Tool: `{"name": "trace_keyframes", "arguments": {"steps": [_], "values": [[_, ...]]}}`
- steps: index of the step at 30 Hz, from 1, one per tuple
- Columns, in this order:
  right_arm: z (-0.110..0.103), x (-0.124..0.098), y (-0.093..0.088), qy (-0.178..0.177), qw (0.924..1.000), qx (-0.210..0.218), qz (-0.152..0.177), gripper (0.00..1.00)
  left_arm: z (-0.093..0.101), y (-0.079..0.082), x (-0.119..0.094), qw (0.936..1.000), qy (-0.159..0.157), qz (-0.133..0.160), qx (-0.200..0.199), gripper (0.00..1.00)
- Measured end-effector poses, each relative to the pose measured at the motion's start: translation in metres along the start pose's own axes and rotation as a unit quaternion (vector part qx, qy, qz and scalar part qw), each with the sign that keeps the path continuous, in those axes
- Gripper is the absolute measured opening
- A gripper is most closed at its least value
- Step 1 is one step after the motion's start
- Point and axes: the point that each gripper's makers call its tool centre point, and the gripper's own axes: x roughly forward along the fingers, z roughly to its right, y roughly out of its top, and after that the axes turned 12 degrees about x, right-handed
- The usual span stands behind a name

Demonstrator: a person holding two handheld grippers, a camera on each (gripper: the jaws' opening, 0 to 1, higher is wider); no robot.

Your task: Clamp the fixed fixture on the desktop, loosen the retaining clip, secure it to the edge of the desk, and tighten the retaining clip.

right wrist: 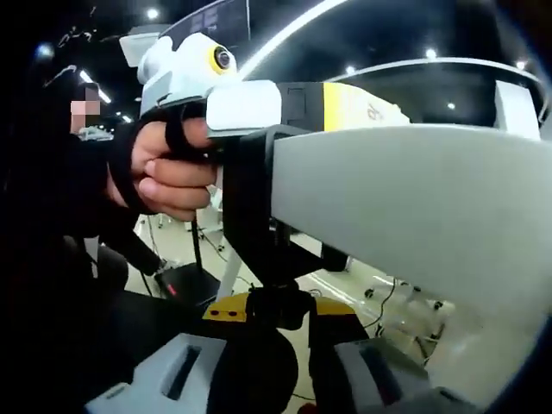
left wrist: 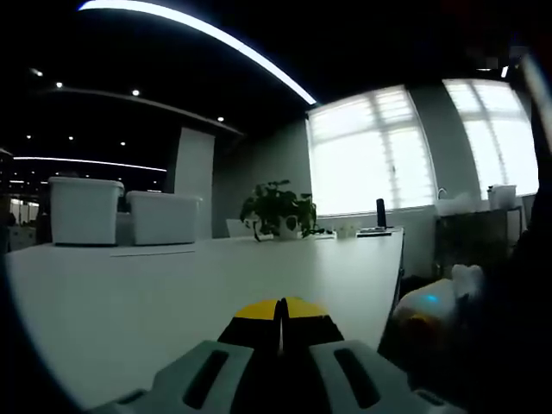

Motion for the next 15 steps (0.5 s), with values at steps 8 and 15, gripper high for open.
{"name": "trace_keyframes", "arguments": {"steps": [8,15], "values": [[0.001,-0.003,0.005,-0.065,0.9977,0.012,0.015,0.26,0.000,0.001,0.000,1.0000,0.001,0.000,0.001,0.01],[0.005,-0.021,-0.002,-0.192,0.9807,0.029,0.024,0.47,-0.001,0.003,0.001,0.9999,0.008,0.004,0.006,0.01]]}}
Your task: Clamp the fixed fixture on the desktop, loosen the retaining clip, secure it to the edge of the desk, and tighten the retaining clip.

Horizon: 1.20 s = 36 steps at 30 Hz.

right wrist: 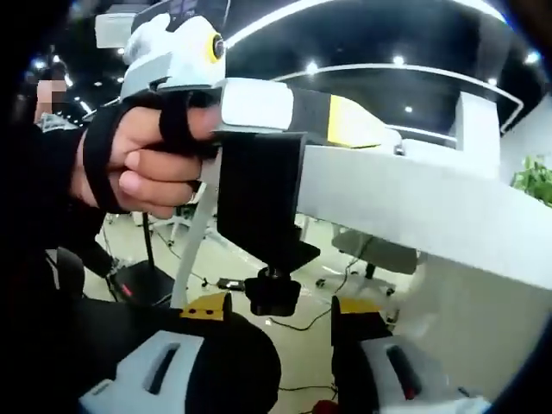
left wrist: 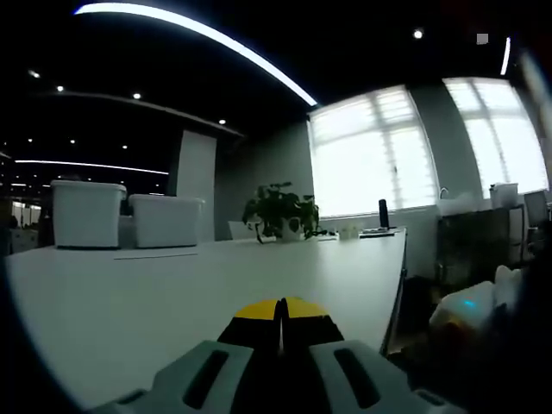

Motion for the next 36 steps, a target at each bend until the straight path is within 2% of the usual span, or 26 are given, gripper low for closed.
{"name": "trace_keyframes", "arguments": {"steps": [2,5,7,12,14,21,24,27,29,34,35,36], "values": [[0.005,-0.005,-0.002,-0.055,0.9983,0.020,0.006,0.48,0.000,0.000,0.000,1.0000,-0.001,0.001,0.001,0.01],[0.002,-0.009,-0.002,-0.130,0.9891,0.064,0.026,0.48,0.000,0.000,0.000,1.0000,-0.001,0.002,0.002,0.01],[-0.001,-0.006,0.001,-0.160,0.9823,0.090,0.040,0.49,0.001,0.001,0.000,1.0000,-0.002,0.005,0.005,0.01],[-0.006,-0.002,0.010,-0.226,0.9676,0.093,0.063,0.60,0.002,0.001,-0.002,0.9999,-0.005,0.009,0.007,0.01],[-0.009,0.003,0.010,-0.227,0.9679,0.093,0.056,0.56,0.002,0.001,-0.002,0.9999,-0.005,0.009,0.008,0.01],[-0.003,0.004,0.000,-0.259,0.9588,0.110,0.034,0.50,0.004,0.002,-0.003,0.9999,-0.007,0.011,0.009,0.01],[0.002,0.003,-0.003,-0.269,0.9555,0.117,0.029,0.44,0.004,0.002,-0.004,0.9999,-0.007,0.012,0.010,0.01],[0.000,0.001,-0.003,-0.269,0.9560,0.112,0.032,0.31,0.005,0.001,-0.004,0.9999,-0.007,0.012,0.010,0.01],[0.001,0.002,-0.002,-0.268,0.9565,0.110,0.033,0.26,0.005,0.001,-0.004,0.9999,-0.007,0.012,0.010,0.01],[0.003,0.001,-0.003,-0.268,0.9560,0.115,0.028,0.25,0.005,0.000,-0.003,0.9999,-0.006,0.011,0.009,0.01],[0.003,0.001,-0.004,-0.264,0.9567,0.119,0.030,0.25,0.005,0.000,-0.003,0.9999,-0.007,0.010,0.009,0.01],[0.002,0.002,-0.004,-0.253,0.9607,0.112,0.028,0.24,0.006,0.000,-0.003,0.9999,-0.007,0.010,0.008,0.01]]}}
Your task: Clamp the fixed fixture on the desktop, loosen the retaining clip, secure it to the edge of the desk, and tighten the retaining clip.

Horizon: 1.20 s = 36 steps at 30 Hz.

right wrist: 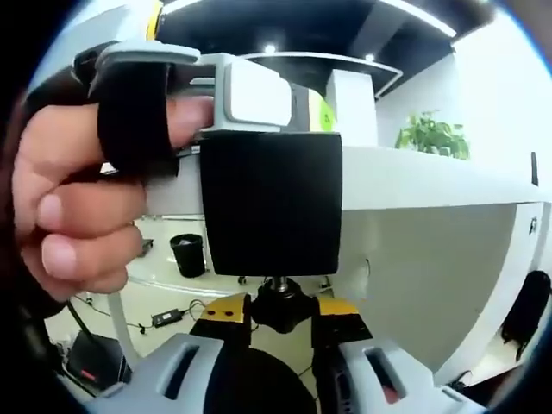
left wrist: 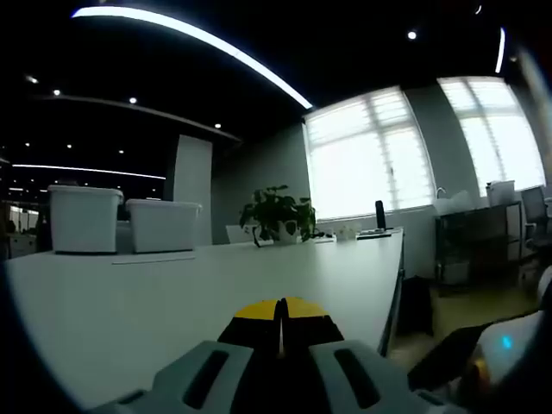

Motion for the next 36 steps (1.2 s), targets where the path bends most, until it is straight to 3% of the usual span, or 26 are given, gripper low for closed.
{"name": "trace_keyframes", "arguments": {"steps": [4,7,11,15,16,19,28,36], "values": [[-0.004,-0.001,0.000,0.064,0.9979,-0.002,-0.009,0.24,0.000,-0.001,0.001,1.0000,-0.001,-0.003,-0.003,0.01],[-0.006,0.001,-0.001,0.129,0.9910,-0.025,-0.027,0.23,0.000,-0.002,0.001,1.0000,-0.001,-0.006,-0.007,0.01],[-0.009,0.004,0.000,0.195,0.9769,-0.076,-0.045,0.23,0.000,-0.002,0.002,0.9999,0.000,-0.008,-0.008,0.01],[-0.012,0.005,-0.001,0.246,0.9649,-0.073,-0.054,0.23,-0.001,-0.002,0.002,0.9999,0.001,-0.007,-0.007,0.01],[-0.013,0.004,-0.001,0.265,0.9582,-0.095,-0.049,0.23,-0.001,-0.002,0.002,0.9999,0.001,-0.008,-0.007,0.01],[-0.017,0.006,-0.003,0.304,0.9465,-0.093,-0.057,0.23,-0.001,-0.003,0.003,0.9999,0.000,-0.009,-0.009,0.01],[-0.023,0.001,-0.004,0.399,0.9099,-0.091,-0.069,0.24,-0.003,-0.004,0.003,0.9998,0.002,-0.014,-0.013,0.01],[-0.025,-0.002,-0.004,0.433,0.8945,-0.085,-0.073,0.23,-0.004,-0.004,0.003,0.9997,0.003,-0.016,-0.017,0.01]]}}
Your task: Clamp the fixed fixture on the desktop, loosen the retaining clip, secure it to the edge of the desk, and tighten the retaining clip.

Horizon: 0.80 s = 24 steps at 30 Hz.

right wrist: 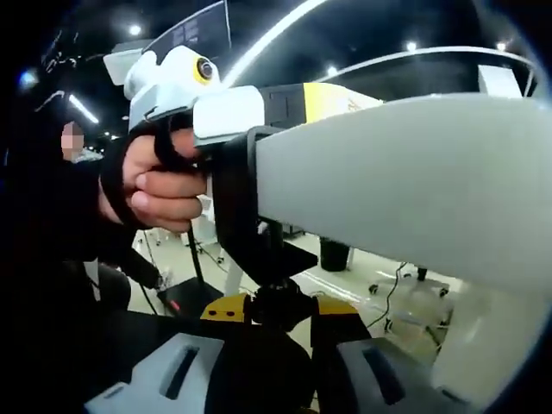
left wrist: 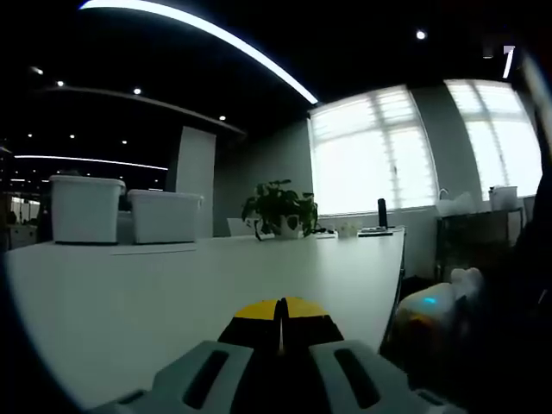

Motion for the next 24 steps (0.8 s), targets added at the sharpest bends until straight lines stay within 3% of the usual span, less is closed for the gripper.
{"name": "trace_keyframes", "arguments": {"steps": [9,16,24], "values": [[-0.0024,-0.0022,0.0013,0.006,0.9999,-0.011,0.002,0.24,-0.0007,0.0004,0.0000,1.0000,0.000,0.000,0.000,0.01],[-0.0011,-0.0054,-0.0031,-0.022,0.9991,-0.013,-0.032,0.27,-0.0014,0.0004,-0.0008,1.0000,0.004,-0.001,-0.001,0.01],[0.0027,-0.0074,-0.0072,-0.041,0.9983,-0.002,-0.040,0.33,0.0004,0.0019,-0.0022,1.0000,0.007,-0.002,-0.002,0.01]]}}
